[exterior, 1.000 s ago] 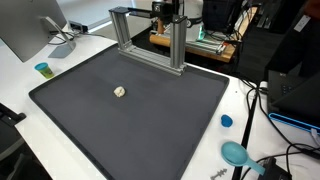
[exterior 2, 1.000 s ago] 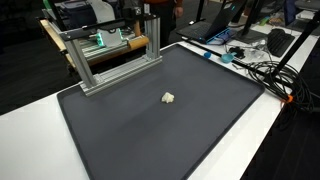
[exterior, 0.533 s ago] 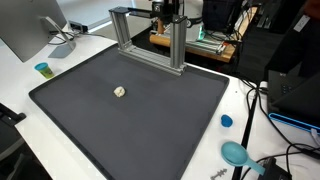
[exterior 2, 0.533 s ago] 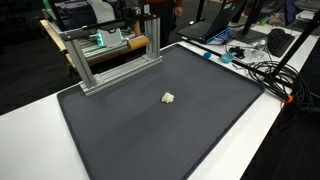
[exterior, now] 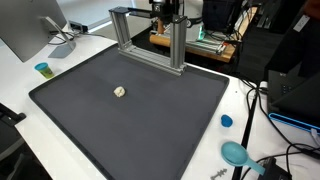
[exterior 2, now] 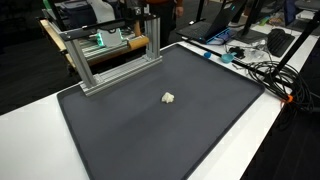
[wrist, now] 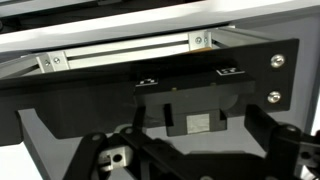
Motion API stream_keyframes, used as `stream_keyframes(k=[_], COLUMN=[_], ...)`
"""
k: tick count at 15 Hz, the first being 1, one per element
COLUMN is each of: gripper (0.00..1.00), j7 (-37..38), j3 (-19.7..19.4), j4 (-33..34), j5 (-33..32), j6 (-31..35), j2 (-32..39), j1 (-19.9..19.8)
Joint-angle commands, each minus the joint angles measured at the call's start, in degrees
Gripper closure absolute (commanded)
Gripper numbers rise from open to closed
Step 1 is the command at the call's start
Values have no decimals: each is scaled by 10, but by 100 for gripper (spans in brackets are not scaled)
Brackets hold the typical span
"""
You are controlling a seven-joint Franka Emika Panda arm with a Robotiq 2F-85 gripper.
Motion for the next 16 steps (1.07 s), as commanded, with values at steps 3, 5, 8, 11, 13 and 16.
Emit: stream_keyframes(k=[3, 5, 8, 11, 13, 16], gripper=[14, 17, 32, 48, 29, 15], j7=[-6, -4, -8, -11, -14, -40], j3=[-9, -8, -9, -10, -11, -21], j4=[-29, -33, -36, -38, -40, -38], j5=[17, 16, 15, 13, 13, 17], j6=[22, 25, 20, 20, 18, 6], j2=[-18, -24, -34, -39, -41, -39], j1=[9, 9, 9, 9, 10, 17])
